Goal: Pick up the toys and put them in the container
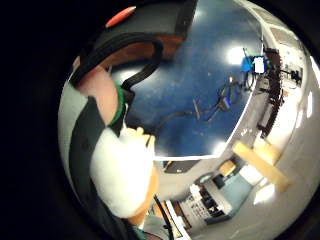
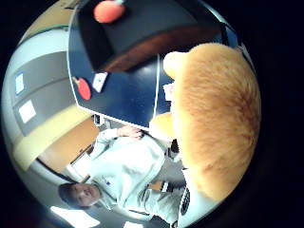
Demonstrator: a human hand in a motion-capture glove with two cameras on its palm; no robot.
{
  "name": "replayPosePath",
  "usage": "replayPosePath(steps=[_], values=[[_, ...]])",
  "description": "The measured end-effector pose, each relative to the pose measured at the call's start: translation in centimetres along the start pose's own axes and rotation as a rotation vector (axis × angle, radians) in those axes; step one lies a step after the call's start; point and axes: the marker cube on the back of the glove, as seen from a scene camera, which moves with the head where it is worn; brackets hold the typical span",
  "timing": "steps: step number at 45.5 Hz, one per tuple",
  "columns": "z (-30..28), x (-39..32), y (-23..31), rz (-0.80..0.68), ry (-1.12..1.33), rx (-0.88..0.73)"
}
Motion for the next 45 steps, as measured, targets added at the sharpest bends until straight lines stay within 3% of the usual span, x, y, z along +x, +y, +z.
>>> replayPosePath(steps=[11,17,22,29,35,39,42,45], values=[[-7.5,-7.2,-3.3,-0.024,-0.06,0.31],[-8.0,-9.6,-5.9,-0.179,-0.049,0.375],[-7.1,-10.1,-9.8,0.035,-0.07,0.34],[-5.7,-11.1,-11.9,0.063,-0.068,0.322],[-5.8,-10.1,-11.0,-0.078,-0.008,0.364],[-6.3,-10.1,-9.6,-0.018,-0.025,0.383],[-6.3,-10.7,-6.9,-0.158,-0.008,0.395],[-6.2,-10.2,-5.2,-0.089,0.009,0.411]])
